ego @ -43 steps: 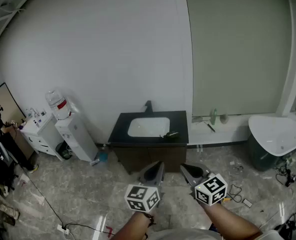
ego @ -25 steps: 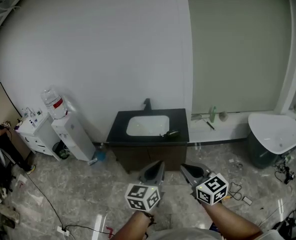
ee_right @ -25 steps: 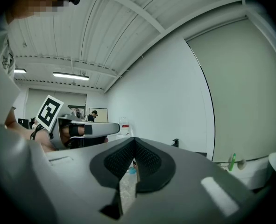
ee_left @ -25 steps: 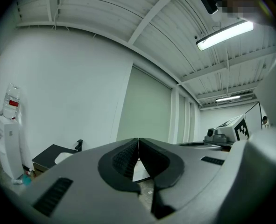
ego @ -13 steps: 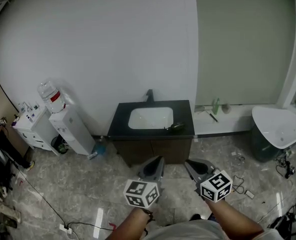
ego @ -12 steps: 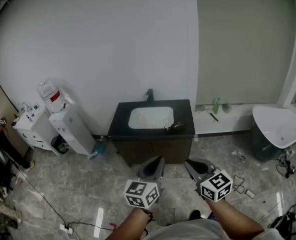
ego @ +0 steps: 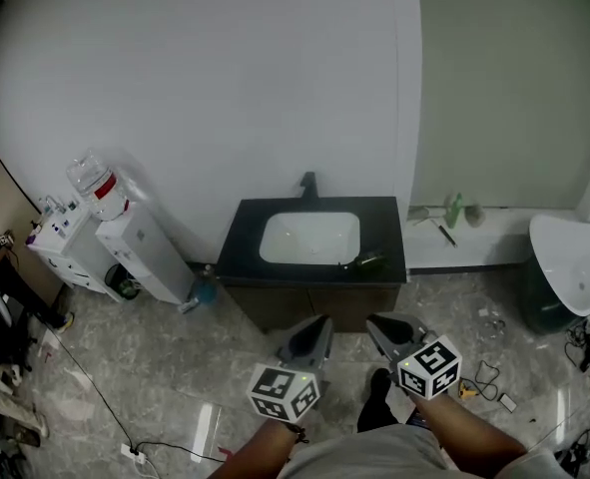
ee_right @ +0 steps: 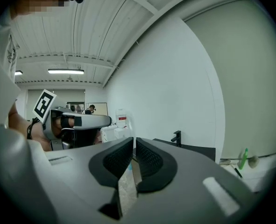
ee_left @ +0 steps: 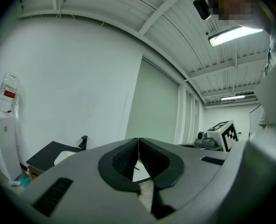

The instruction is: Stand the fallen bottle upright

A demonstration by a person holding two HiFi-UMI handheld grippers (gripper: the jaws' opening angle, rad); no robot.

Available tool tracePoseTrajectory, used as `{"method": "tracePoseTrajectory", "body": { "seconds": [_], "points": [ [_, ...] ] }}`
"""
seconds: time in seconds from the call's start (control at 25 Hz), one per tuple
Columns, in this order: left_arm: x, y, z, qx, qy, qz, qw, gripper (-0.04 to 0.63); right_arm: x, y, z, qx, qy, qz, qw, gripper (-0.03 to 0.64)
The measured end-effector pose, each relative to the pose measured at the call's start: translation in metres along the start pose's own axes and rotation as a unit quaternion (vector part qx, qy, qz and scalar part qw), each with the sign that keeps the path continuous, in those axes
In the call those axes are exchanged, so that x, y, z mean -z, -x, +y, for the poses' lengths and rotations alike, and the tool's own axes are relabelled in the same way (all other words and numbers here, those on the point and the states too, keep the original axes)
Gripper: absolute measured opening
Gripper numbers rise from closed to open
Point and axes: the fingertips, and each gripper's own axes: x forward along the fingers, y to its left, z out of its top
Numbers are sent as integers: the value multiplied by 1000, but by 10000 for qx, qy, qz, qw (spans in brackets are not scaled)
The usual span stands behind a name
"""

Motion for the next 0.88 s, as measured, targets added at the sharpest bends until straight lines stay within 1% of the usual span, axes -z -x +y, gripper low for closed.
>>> {"method": "tracePoseTrajectory", "body": {
  "seconds": [0.16, 0.32, 0.44, 0.52, 0.6, 0.68, 0.72, 0.8, 0.88],
  "points": [
    [2, -75, 29, -94, 41, 11, 9999, 9, -4, -52, -79, -194, 70, 162, 9997, 23],
    [2, -147, 57, -222, 58, 38, 9997, 9, -5, -102, -150, -535, 450, 571, 9959, 29],
    [6, -191, 77, -363, 185, 61, 9992, 9, 5, -138, -191, -883, 868, 1058, 9866, 49],
    [10, -213, 94, -483, 282, 87, 9984, 9, 20, -162, -210, -1179, 1185, 1461, 9750, 73],
    [13, -227, 111, -618, 387, 109, 9973, 9, 42, -185, -223, -1523, 1589, 1950, 9558, 95],
    [15, -236, 129, -747, 493, 98, 9959, 9, 69, -206, -230, -1900, 2052, 2498, 9270, 110],
    [15, -239, 138, -805, 534, 83, 9953, 9, 82, -217, -232, -2079, 2289, 2770, 9098, 117],
    [14, -243, 154, -893, 552, 73, 9944, 9, 110, -237, -236, -2407, 2746, 3289, 8709, 124],
    [14, -246, 168, -945, 455, 114, 9944, 9, 138, -254, -238, -2682, 3126, 3746, 8307, 124]
  ]
}}
